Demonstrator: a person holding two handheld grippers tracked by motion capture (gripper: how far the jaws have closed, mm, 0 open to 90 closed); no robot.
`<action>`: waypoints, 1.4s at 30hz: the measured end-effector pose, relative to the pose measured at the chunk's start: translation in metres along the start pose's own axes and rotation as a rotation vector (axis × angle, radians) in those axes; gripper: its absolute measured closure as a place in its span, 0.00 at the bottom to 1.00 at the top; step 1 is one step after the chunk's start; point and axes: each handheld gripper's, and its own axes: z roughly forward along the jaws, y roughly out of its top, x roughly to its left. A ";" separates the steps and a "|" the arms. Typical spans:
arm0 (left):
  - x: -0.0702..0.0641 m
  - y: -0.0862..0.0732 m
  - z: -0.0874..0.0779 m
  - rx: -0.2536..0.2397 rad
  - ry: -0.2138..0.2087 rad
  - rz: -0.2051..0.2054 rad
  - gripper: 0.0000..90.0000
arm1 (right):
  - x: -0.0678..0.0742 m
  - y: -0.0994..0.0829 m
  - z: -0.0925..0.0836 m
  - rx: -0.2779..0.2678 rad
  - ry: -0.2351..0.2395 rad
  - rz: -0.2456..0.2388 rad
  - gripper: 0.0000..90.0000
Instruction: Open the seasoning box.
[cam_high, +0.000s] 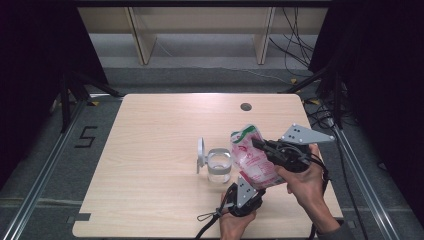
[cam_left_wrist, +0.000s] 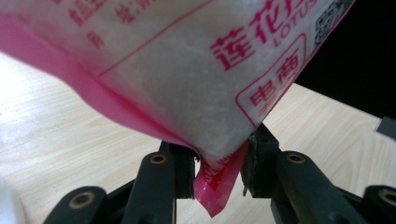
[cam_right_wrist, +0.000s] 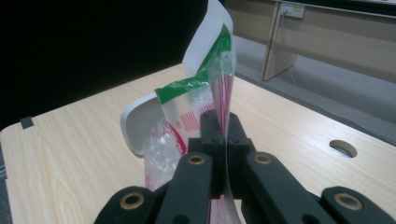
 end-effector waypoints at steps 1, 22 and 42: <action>0.001 0.000 0.000 -0.003 -0.007 -0.016 0.77 | 0.000 0.002 0.003 0.000 -0.008 -0.008 1.00; 0.016 0.006 0.014 -0.083 -0.081 -0.111 0.77 | 0.004 0.022 0.047 0.081 0.005 -0.015 1.00; 0.014 0.009 0.018 -0.096 -0.127 -0.135 0.78 | 0.009 0.025 0.070 0.144 -0.015 -0.040 1.00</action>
